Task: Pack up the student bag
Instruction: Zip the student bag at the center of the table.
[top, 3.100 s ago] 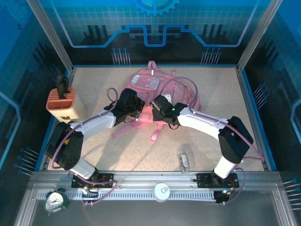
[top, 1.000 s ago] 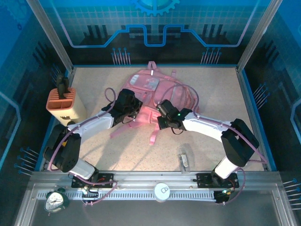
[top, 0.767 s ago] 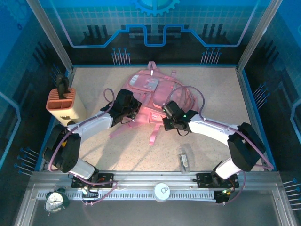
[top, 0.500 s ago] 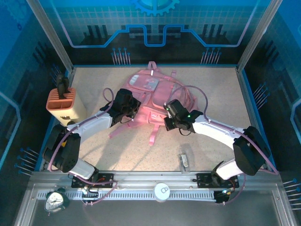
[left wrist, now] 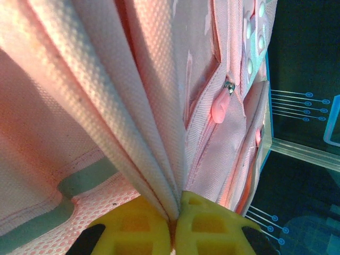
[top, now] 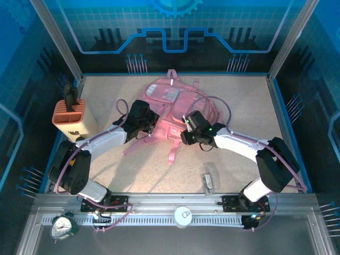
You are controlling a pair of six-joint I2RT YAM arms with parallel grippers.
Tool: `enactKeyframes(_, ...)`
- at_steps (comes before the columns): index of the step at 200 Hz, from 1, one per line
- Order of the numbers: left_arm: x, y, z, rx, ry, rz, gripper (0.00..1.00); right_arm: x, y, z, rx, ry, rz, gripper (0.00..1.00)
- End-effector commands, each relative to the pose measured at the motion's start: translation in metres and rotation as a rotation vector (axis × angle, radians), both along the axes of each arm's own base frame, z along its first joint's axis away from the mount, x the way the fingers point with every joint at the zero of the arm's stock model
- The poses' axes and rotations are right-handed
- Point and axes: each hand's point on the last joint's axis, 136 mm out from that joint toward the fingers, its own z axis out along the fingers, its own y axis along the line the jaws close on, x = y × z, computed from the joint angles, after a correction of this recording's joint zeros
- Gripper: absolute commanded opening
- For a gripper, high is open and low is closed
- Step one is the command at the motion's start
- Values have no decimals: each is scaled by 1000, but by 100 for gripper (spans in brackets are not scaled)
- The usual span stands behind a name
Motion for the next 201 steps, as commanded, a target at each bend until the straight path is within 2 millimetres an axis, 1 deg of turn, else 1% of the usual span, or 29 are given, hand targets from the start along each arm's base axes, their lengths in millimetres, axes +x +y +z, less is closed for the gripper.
enactKeyframes(1,12,4,26,-16,-97,11,0,20,6,14,29,-54,-27,35)
enactKeyframes(11,12,3,26,-18,-98,10,0,21,6,14,34,-54,-36,30)
enactKeyframes(21,12,3,25,-16,-96,9,0,21,7,12,34,-48,-40,27)
enactKeyframes(36,12,4,25,-14,-96,9,0,21,-4,6,-17,-28,-91,19)
enactKeyframes(53,12,6,23,-1,-96,8,0,18,-13,5,-53,-22,-106,8)
enactKeyframes(73,15,8,25,21,-109,-6,0,9,-25,6,-79,-17,-117,1)
enactKeyframes(84,19,13,25,63,-117,-23,0,3,-37,5,-101,-4,-133,0)
enactKeyframes(97,24,22,21,102,-92,-40,0,-3,-53,2,-121,22,-156,0)
enactKeyframes(119,37,28,13,132,-90,-76,0,-13,-77,-3,-141,60,-196,0)
enactKeyframes(132,46,33,5,152,-62,-88,0,-17,-83,-1,-150,63,-200,0)
enactKeyframes(143,59,32,4,148,-78,-123,0,-22,-76,4,-127,62,-163,0)
enactKeyframes(152,69,27,7,146,-100,-154,0,-25,-62,8,-85,68,-112,0)
enactKeyframes(157,74,24,10,152,-117,-173,2,-28,-51,11,-58,76,-83,0)
enactKeyframes(166,84,21,15,169,-139,-205,7,-33,-31,14,-7,102,-34,0)
enactKeyframes(174,91,20,18,185,-149,-236,12,-39,-9,17,42,115,26,0)
enactKeyframes(183,95,19,23,190,-160,-269,21,-41,14,21,75,115,76,0)
enactKeyframes(189,95,19,25,191,-163,-285,25,-41,24,23,86,108,97,0)
enactKeyframes(201,87,22,30,195,-189,-278,33,-36,36,23,101,106,106,0)
